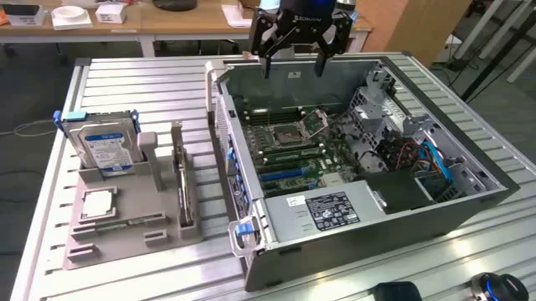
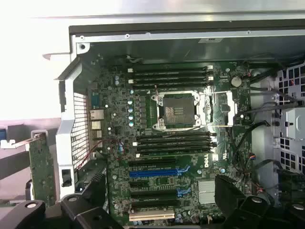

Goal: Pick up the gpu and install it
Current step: 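Reach for the gpu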

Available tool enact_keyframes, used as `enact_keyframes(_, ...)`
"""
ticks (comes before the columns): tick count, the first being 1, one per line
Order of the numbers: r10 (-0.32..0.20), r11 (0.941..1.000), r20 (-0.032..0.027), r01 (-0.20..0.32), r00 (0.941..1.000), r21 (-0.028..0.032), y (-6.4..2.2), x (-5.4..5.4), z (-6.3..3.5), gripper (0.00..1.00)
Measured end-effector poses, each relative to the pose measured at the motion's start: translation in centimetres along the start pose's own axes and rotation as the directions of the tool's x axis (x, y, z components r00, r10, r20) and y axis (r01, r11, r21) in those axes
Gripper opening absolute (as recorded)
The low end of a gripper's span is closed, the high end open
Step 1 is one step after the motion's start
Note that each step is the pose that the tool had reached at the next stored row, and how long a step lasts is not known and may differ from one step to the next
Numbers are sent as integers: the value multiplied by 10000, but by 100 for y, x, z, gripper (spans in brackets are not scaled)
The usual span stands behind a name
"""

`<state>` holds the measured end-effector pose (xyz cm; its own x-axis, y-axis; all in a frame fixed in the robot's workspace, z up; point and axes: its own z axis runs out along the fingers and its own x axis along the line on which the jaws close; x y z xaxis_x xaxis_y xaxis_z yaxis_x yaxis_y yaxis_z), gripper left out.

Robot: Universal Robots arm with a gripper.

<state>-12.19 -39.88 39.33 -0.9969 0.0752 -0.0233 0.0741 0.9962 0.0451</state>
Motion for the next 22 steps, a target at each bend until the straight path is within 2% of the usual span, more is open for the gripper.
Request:
enact_keyframes(14, 0, 10000, 0, 0, 10000, 0, 0, 0, 0, 97)
enact_keyframes(15, 0, 10000, 0, 0, 10000, 0, 0, 0, 0, 91)
enact_keyframes(16, 1, 10000, 0, -1, 10000, 0, 0, 0, 0, 91)
enact_keyframes(18, 0, 10000, 1, 0, 10000, -1, 0, 0, 0, 79)
enact_keyframes(19, 0, 10000, 0, 0, 10000, -1, 0, 0, 0, 79)
enact_keyframes(22, 1, 10000, 0, -1, 10000, -3, 0, 0, 0, 62)
